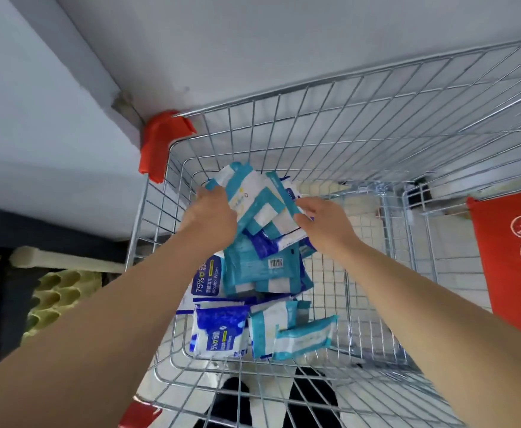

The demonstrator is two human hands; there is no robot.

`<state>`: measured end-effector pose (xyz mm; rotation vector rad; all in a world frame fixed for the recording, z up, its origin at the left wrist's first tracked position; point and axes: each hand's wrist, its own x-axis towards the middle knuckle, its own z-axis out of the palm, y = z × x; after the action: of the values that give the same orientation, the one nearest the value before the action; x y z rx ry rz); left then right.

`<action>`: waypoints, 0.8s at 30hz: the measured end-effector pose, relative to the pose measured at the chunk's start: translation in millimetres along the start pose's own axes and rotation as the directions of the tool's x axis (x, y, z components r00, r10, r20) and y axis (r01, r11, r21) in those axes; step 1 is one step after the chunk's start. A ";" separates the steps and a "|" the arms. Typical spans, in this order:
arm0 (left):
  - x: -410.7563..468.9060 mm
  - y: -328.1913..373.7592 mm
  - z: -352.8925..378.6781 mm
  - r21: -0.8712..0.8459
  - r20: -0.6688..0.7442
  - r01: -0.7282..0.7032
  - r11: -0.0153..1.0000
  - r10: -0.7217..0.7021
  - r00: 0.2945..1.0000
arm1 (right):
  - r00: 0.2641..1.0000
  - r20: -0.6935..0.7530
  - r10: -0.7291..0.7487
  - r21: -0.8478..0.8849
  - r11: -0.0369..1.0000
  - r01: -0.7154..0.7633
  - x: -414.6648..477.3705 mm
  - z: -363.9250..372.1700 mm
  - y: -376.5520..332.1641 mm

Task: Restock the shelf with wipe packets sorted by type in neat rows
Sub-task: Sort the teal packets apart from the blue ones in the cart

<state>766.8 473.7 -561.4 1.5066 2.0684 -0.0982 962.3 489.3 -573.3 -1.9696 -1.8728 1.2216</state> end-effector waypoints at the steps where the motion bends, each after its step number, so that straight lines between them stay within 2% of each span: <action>1: -0.7 -1.1 -3.5 -0.025 -0.037 0.039 0.999 -0.040 0.999 | 1.000 0.010 0.003 0.002 1.000 -0.003 4.2 0.8 -0.3; 4: 1.7 -7.5 -9.6 -0.150 -0.117 0.085 0.985 -0.103 0.988 | 0.999 0.041 0.006 0.035 0.999 -0.008 18.6 4.1 -6.1; 9: 16.1 -8.4 -8.0 -0.389 -0.071 0.152 0.909 -0.193 0.979 | 0.996 0.078 0.049 0.141 0.988 -0.060 36.4 7.3 -11.4; 13: 30.4 -6.9 -8.4 -0.418 -0.019 0.165 0.893 -0.191 0.981 | 0.985 0.138 0.108 0.345 0.927 -0.150 45.1 4.5 -12.6; 18: 33.0 -5.4 -11.0 -0.416 -0.074 0.092 0.905 -0.135 0.988 | 0.977 0.195 0.085 0.389 0.908 -0.157 48.3 9.7 -18.2; 24: 26.3 5.3 -21.2 -0.382 -0.090 0.025 0.924 -0.064 0.994 | 0.953 0.294 0.076 0.540 0.809 -0.231 47.1 3.4 -25.2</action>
<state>757.8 506.1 -555.0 1.2458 2.0525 0.3521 935.4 535.0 -580.5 -1.7013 -1.2170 1.8989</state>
